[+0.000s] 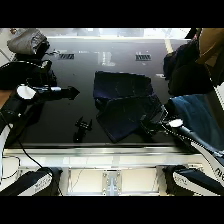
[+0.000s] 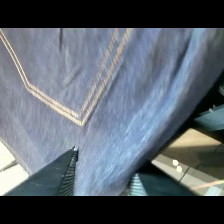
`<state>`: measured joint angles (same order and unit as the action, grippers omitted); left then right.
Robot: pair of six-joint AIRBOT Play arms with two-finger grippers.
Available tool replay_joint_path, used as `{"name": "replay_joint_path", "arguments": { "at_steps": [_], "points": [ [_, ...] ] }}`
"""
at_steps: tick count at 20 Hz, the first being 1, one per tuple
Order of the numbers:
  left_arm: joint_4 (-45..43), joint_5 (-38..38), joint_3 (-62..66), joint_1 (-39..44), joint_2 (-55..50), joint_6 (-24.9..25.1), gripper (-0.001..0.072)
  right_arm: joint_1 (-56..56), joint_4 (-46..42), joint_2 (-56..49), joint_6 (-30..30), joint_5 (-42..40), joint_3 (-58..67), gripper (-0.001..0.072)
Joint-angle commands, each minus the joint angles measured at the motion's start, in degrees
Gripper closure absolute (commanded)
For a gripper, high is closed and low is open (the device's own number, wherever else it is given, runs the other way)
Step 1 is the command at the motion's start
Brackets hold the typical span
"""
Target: Fold the clothes and pants, and hang the long-sleeved shirts on hangers.
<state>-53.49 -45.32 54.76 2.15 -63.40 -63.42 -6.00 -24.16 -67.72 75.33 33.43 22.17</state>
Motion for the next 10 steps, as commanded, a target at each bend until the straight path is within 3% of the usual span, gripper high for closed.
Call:
{"name": "replay_joint_path", "arguments": {
  "at_steps": [1, 5, 9, 10],
  "points": [
    [0.02, -0.17, 0.07, 0.0, -0.04, 0.0, 0.0045, -0.24, 5.53, -0.24, -5.81, -0.87, 1.68, 0.0676],
    [0.0, -0.28, 0.13, 0.02, -0.02, 0.59, 0.0046, -0.24, 2.84, 2.6, -10.93, 8.2, 10.1, 0.067],
    [0.0, -5.95, 3.13, 1.75, 0.13, 6.01, 0.0154, -0.66, -13.62, 12.26, 1.22, 20.76, 11.37, 0.067],
    [-0.02, -6.99, 4.37, 2.99, 0.13, 6.03, 0.0237, -1.77, -18.29, 15.26, 5.42, 23.82, 11.34, 0.0671]
  ]
}}
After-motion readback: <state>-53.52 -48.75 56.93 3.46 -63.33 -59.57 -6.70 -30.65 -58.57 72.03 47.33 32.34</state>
